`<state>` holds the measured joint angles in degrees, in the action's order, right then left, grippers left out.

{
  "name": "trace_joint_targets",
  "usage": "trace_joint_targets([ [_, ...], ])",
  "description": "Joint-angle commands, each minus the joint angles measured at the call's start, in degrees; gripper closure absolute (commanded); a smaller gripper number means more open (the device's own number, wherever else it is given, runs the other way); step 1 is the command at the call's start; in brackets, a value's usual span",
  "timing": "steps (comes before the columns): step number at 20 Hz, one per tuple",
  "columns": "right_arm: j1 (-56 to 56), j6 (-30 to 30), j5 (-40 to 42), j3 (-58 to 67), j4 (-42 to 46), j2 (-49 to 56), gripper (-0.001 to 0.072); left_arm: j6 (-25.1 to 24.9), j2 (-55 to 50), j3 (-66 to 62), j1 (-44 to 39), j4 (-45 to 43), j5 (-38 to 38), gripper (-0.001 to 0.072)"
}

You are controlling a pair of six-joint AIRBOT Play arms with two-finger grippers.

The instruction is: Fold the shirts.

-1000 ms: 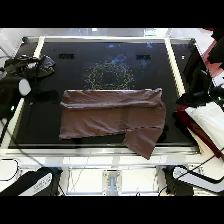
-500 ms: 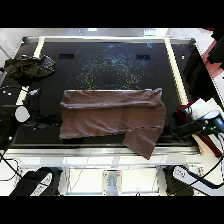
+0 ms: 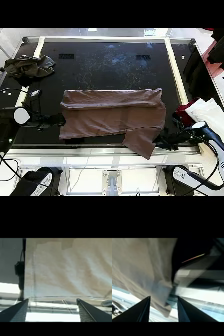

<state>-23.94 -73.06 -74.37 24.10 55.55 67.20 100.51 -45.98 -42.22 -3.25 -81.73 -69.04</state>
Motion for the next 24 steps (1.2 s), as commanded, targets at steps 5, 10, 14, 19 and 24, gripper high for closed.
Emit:
trace_joint_targets([
  [5, 6.03, -1.03, 4.09, -0.33, -2.73, 0.02, 0.0524, -0.72, 0.04, 0.02, 0.04, 0.76, 0.2, 0.001],
  [10, 5.95, 5.84, -0.9, 2.58, -9.68, -0.57, 0.0679, -2.82, 0.04, 0.02, 0.04, -0.37, 1.51, 0.001],
  [14, 5.95, 8.41, -4.94, 8.13, -14.53, -2.34, 0.0678, 22.62, -0.13, 2.14, 0.42, -21.05, 7.26, 0.0014],
  [19, 6.01, 9.49, -7.19, 11.82, -16.24, -2.58, 0.0679, 28.76, -0.5, 12.74, 4.66, 0.61, 6.08, 0.0014],
  [24, 6.01, 11.47, -7.21, 11.82, -16.76, -2.58, 0.0678, 31.5, -0.5, 17.94, 4.66, 3.26, 5.33, 0.0013],
])
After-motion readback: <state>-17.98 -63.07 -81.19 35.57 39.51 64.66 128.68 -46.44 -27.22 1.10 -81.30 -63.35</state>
